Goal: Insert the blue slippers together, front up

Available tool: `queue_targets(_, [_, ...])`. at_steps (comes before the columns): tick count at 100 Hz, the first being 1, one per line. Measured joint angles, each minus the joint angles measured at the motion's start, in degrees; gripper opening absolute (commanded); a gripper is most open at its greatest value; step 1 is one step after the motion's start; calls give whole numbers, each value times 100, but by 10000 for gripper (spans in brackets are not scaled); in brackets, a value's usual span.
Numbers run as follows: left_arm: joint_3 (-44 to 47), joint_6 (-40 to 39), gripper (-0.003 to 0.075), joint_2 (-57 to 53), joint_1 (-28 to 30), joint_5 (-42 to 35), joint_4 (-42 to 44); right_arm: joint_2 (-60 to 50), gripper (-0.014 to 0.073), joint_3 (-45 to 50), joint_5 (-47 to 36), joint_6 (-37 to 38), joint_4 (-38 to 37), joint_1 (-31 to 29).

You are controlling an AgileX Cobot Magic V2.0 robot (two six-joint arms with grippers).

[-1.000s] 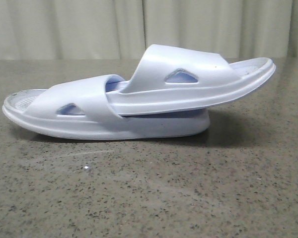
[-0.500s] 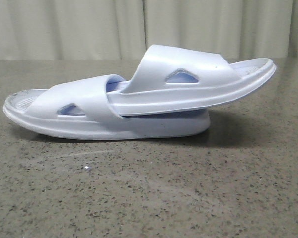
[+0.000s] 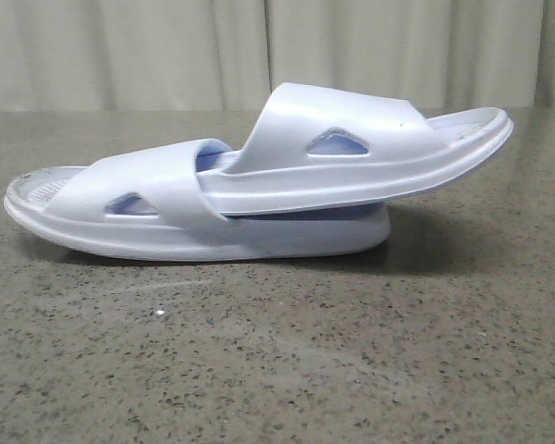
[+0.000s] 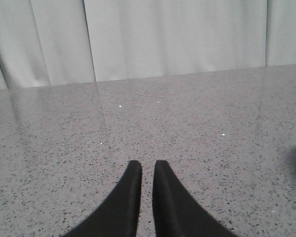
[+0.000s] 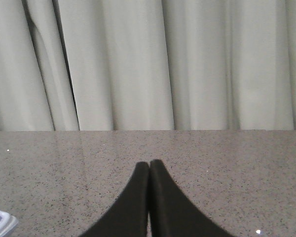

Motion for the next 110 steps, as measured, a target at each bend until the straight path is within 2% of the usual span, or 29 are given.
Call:
queue_targets(76, [0,0,16,0,0,0,0,0,-107,0,0,0,36,0])
queue_targets(95, [0,0,16,0,0,0,0,0,-107,0,426,86,196,0])
queue_targets(102, [0,0,15,0,0,0,0,0,-107,12,559,349,-9,0])
queue_targets(110, [0,0,16,0,0,0,0,-14,-107,67,641,905,-690,0])
